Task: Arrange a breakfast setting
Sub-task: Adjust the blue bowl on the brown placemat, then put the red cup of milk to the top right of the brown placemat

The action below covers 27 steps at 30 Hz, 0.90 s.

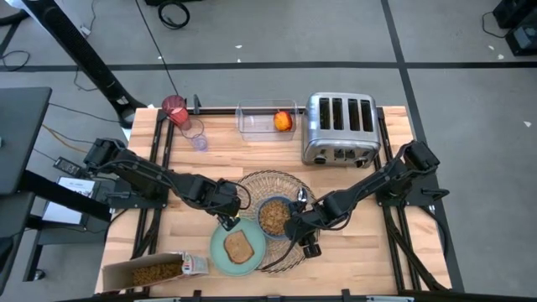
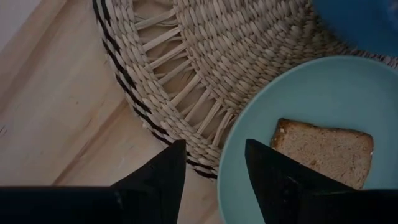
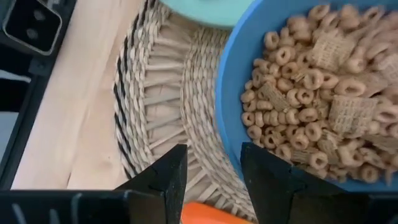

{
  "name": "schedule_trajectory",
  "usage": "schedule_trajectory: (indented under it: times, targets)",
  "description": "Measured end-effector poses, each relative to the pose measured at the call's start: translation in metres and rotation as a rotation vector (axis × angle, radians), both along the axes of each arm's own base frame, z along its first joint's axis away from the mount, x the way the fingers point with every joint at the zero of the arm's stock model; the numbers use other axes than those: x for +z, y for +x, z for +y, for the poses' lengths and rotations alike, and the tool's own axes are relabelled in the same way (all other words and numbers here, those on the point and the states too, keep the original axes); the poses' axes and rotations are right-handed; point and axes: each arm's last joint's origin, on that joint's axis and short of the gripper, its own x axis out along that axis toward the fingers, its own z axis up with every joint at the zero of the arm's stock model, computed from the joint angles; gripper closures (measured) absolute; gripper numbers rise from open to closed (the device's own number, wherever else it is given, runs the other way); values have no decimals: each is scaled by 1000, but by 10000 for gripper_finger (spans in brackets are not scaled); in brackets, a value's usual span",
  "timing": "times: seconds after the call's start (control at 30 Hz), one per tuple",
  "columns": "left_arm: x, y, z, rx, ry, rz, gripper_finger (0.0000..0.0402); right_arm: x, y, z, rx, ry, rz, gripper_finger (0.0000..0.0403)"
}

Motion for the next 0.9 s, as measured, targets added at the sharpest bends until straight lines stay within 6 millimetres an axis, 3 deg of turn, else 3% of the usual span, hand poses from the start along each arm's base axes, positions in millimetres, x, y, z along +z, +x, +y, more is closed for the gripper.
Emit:
schedule_trajectory:
  times: [0.3, 0.63, 0.9]
  targets:
    - [0, 1, 0, -3, -4, -14, 230, 7, 1, -10, 5, -44, -35, 245]
    - [30, 0, 15, 39, 13, -208, 230, 79, -23, -36, -118, 13, -232, 245]
    - [62, 18, 63, 222, 6, -524, 230, 128, -55, -68, -294, -49, -383, 245]
